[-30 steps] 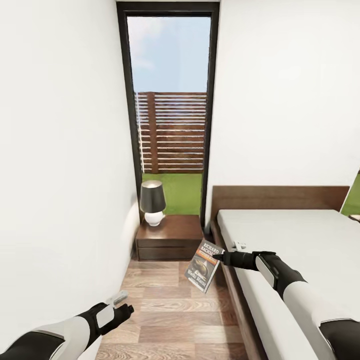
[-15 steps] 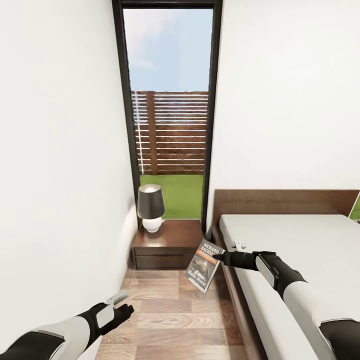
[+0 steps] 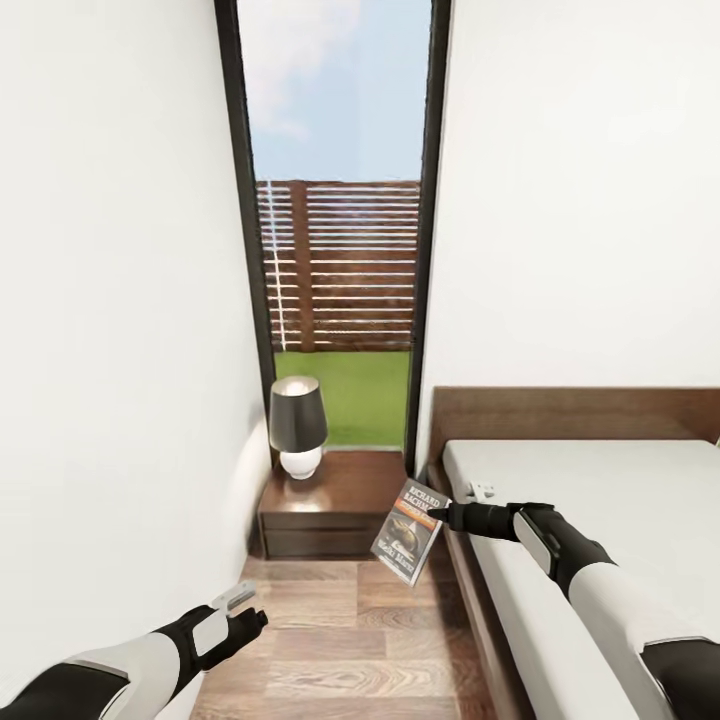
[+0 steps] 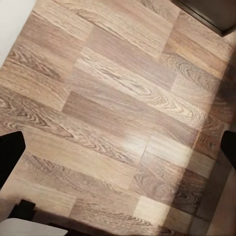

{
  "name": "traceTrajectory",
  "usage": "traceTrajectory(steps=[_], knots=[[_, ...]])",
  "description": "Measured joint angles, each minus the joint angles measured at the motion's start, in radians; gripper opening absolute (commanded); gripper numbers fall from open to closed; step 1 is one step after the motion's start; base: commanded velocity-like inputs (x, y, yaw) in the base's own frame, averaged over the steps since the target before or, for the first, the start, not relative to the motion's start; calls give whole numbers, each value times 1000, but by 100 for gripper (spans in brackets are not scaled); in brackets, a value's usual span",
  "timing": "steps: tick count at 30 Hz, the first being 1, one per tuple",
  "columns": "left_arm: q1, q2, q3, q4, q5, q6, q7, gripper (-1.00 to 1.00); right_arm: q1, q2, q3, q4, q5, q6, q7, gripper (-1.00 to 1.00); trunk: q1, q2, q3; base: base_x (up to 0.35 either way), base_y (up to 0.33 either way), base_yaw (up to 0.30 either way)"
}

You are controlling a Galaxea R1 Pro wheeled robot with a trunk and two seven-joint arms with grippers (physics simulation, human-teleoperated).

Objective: In the bedroom, move the book from the bed onto either nightstand, and place the two sandals side by side next to the bed.

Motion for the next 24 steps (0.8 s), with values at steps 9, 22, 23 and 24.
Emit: traceTrajectory(steps=[9, 22, 23, 24], knots=[[0, 0, 0, 0, 0, 0, 0, 100, 0, -6, 0, 0, 0, 0, 1, -100, 0, 0, 0, 326, 0, 0], [0, 0, 0, 0, 0, 0, 0, 100, 0, -7, -1, 0, -3, 1, 1, -100, 0, 0, 0, 279, 0, 0], [0, 0, 0, 0, 0, 0, 0, 100, 0, -7, -1, 0, -4, 1, 1, -100, 0, 0, 0, 43, 0, 0], [0, 0, 0, 0, 0, 0, 0, 100, 0, -7, -1, 0, -3, 1, 1, -100, 0, 0, 0, 28, 0, 0]])
